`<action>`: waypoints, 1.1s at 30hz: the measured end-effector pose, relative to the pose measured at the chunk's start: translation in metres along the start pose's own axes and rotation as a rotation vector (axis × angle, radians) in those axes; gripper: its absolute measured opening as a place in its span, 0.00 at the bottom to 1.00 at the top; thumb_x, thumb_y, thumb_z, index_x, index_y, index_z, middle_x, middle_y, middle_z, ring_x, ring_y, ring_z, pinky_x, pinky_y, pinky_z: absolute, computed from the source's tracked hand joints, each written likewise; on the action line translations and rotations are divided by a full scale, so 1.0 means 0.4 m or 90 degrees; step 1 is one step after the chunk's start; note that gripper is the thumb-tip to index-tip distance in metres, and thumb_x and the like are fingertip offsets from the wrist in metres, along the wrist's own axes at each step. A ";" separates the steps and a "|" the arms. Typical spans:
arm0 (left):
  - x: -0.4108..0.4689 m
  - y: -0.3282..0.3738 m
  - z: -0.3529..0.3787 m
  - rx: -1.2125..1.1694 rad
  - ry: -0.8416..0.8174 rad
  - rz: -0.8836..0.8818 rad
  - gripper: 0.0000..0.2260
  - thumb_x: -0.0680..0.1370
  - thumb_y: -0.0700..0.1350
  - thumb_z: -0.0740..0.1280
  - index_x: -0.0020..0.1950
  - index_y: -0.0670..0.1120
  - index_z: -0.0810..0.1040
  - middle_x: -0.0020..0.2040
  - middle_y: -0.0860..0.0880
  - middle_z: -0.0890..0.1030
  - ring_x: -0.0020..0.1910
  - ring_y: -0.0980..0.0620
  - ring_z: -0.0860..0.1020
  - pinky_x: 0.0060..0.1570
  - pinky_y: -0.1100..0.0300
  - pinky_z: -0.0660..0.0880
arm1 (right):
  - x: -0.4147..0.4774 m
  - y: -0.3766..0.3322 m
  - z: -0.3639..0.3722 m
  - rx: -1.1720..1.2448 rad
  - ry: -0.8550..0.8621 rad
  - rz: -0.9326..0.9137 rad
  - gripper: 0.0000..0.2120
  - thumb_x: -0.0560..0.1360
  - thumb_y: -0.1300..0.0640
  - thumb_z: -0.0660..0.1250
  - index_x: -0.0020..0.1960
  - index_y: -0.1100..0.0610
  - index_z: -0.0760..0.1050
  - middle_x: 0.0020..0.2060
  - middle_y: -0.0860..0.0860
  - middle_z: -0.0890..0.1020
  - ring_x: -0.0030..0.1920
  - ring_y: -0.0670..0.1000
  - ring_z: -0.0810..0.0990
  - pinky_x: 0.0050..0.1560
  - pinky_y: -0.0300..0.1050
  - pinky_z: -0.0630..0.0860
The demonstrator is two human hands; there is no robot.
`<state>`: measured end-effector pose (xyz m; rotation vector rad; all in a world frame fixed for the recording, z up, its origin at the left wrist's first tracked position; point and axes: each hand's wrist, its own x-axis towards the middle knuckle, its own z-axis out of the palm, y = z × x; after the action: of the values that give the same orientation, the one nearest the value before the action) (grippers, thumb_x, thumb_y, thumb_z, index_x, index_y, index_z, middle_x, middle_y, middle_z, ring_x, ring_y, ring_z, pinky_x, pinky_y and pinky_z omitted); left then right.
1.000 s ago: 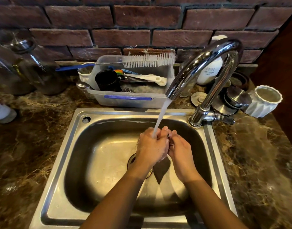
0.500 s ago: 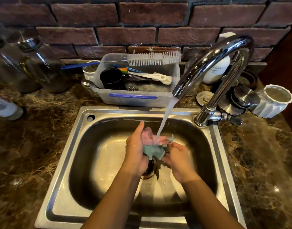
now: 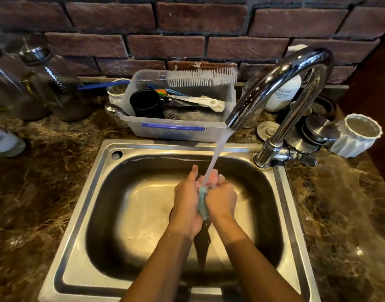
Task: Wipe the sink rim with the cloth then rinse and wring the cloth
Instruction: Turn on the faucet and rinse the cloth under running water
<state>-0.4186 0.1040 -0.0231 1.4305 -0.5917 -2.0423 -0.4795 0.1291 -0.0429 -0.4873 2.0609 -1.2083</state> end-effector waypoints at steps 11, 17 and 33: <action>0.057 0.005 0.020 0.101 0.019 -0.002 0.15 0.78 0.58 0.67 0.50 0.47 0.84 0.47 0.44 0.85 0.46 0.48 0.84 0.45 0.52 0.78 | 0.028 0.011 0.002 0.067 -0.032 0.127 0.17 0.81 0.41 0.61 0.47 0.50 0.83 0.43 0.52 0.85 0.45 0.52 0.84 0.52 0.52 0.82; 0.044 0.027 0.007 0.082 0.081 -0.007 0.15 0.82 0.53 0.64 0.55 0.42 0.82 0.45 0.44 0.84 0.44 0.48 0.82 0.42 0.55 0.76 | -0.036 0.021 0.024 0.078 -0.073 0.016 0.18 0.82 0.43 0.60 0.37 0.47 0.79 0.35 0.47 0.84 0.41 0.48 0.84 0.46 0.48 0.82; 0.048 0.032 -0.109 0.072 -0.086 -0.065 0.20 0.73 0.59 0.70 0.58 0.47 0.86 0.57 0.42 0.85 0.57 0.44 0.83 0.61 0.47 0.77 | 0.007 -0.039 -0.041 0.308 -0.327 0.186 0.15 0.78 0.44 0.69 0.41 0.53 0.86 0.39 0.55 0.86 0.45 0.55 0.85 0.56 0.53 0.79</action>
<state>-0.3802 0.0803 -0.0423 1.4201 -0.7135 -2.2319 -0.4937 0.1294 -0.0250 -0.2199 1.2987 -1.1979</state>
